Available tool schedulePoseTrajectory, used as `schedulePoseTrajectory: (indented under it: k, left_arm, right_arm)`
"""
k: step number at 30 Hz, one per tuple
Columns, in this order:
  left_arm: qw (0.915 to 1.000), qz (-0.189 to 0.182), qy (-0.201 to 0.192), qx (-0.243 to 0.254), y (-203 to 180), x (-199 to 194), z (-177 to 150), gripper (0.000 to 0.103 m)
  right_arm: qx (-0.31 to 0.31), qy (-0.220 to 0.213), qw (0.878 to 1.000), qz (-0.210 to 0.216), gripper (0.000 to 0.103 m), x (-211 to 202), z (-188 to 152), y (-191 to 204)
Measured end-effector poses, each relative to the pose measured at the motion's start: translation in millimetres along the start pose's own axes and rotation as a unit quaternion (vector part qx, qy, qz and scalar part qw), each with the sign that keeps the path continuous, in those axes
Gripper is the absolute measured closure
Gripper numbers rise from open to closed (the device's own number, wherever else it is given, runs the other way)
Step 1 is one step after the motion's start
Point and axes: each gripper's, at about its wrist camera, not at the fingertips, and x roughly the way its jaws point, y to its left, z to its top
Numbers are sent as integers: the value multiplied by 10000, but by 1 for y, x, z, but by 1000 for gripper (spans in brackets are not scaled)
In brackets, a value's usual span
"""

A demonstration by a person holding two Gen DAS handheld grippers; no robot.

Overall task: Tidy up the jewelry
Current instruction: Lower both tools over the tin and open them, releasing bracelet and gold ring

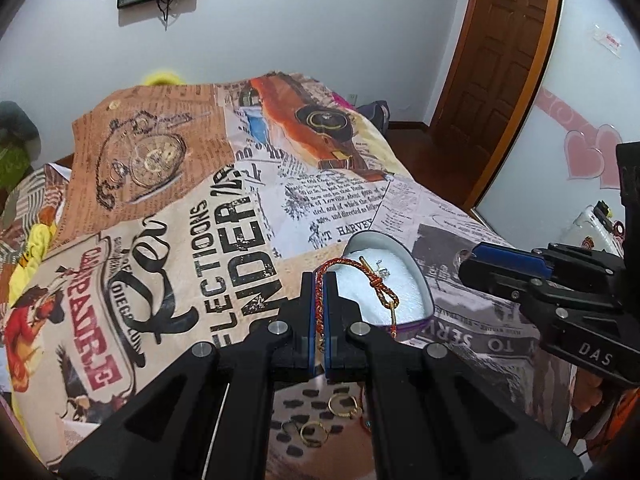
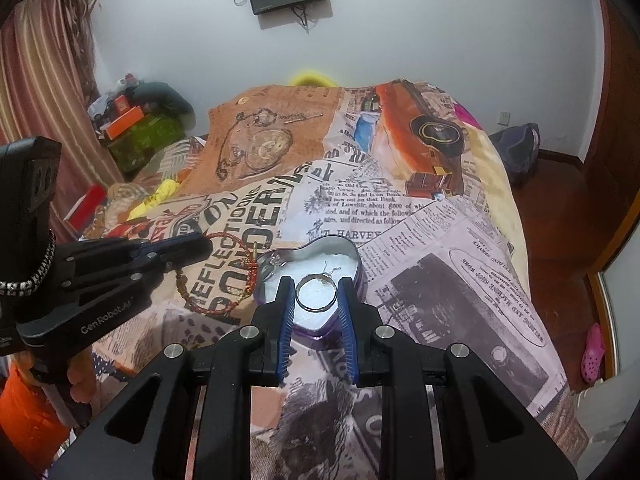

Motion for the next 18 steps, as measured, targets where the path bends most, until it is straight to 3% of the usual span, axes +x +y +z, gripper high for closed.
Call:
schedulePoseTrajectory:
  k: [18]
  left_arm:
    - [9989,-128,363,248,-15,44,12,102]
  right_arm:
    - [-188,458,9987,117,83,42,2,-5]
